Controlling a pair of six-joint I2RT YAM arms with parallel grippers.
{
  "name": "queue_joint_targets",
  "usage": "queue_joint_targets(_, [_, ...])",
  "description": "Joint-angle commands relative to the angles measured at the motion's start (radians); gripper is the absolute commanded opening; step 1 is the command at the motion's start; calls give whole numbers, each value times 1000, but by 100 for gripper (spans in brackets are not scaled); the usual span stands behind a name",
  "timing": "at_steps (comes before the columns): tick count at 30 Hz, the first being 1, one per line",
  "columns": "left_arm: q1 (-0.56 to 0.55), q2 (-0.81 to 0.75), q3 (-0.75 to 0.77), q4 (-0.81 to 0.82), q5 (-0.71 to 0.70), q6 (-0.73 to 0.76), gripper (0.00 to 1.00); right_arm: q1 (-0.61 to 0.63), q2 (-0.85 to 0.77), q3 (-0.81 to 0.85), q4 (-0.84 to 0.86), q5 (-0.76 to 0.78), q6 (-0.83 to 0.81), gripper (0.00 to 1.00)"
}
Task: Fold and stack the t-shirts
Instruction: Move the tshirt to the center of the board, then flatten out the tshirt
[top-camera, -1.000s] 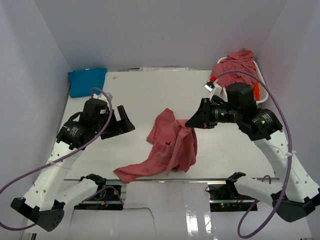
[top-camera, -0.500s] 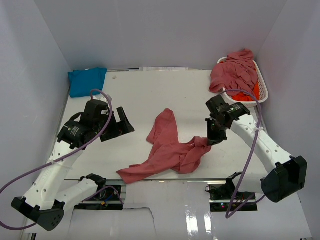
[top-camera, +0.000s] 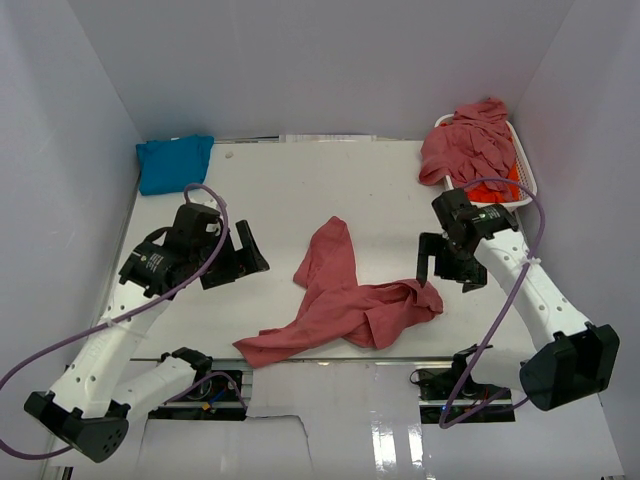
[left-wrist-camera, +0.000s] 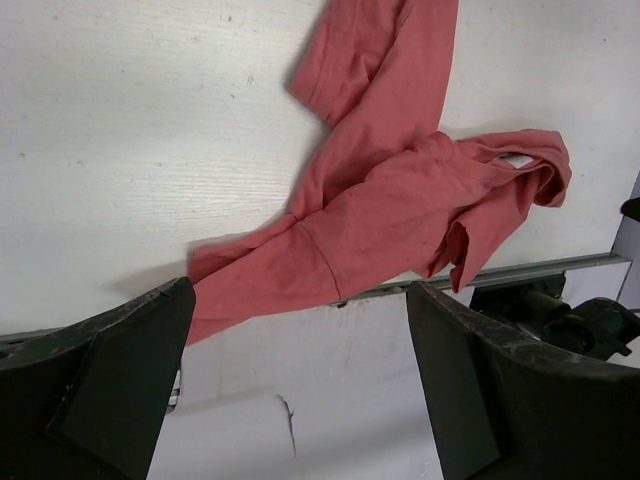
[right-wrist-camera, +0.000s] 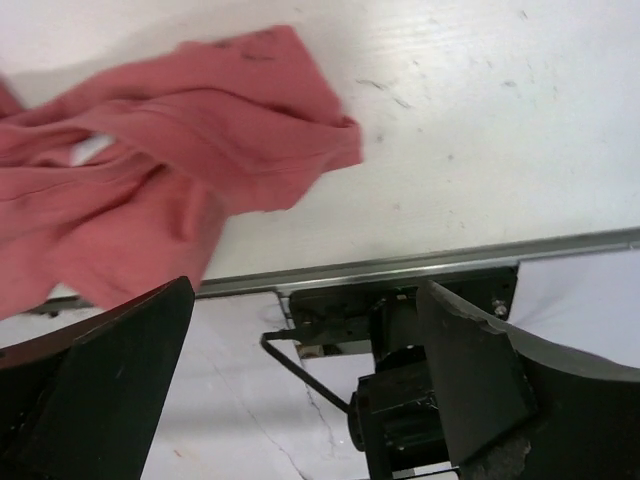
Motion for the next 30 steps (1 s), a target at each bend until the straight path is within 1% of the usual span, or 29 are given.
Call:
queue_joint_targets(1, [-1, 1, -9, -7, 17, 17, 98, -6, -42, 117, 58, -128, -78, 99])
queue_joint_targets(2, [-1, 3, -12, -5, 15, 20, 98, -4, -21, 132, 66, -179, -98, 99])
queue_joint_targets(3, [-1, 6, -14, -8, 12, 24, 98, 0, -8, 151, 81, -312, -139, 100])
queue_joint_targets(4, [-1, 7, -14, -11, 4, 24, 98, 8, 4, 152, 95, -377, -163, 98])
queue_joint_targets(6, [-1, 9, -6, -40, -51, 0, 98, 77, 32, 163, 113, -496, -202, 95])
queue_joint_targets(7, [-1, 10, 2, -59, -107, -14, 98, 151, 39, 166, 139, -527, -222, 93])
queue_joint_targets(11, [5, 22, 11, -72, -117, -41, 98, 288, 73, 152, 172, -518, -232, 94])
queue_joint_targets(14, [40, 30, 6, -79, -112, -63, 98, 342, 114, 140, 207, -509, -250, 95])
queue_joint_targets(20, [108, 26, 8, -65, -69, -42, 98, 350, 231, 154, 274, -521, -301, 92])
queue_joint_targets(21, [111, 23, 9, -65, -69, -41, 98, 350, 248, 152, 284, -520, -305, 92])
queue_joint_targets(22, [114, 18, 11, -68, -34, -43, 98, 350, 263, 152, 291, -522, -310, 91])
queue_joint_targets(26, [117, -10, 9, -76, -6, -67, 98, 350, 364, 161, 337, -523, -336, 90])
queue_joint_targets(30, [117, -28, 9, -86, 1, -95, 98, 350, 436, 191, 380, -561, -364, 89])
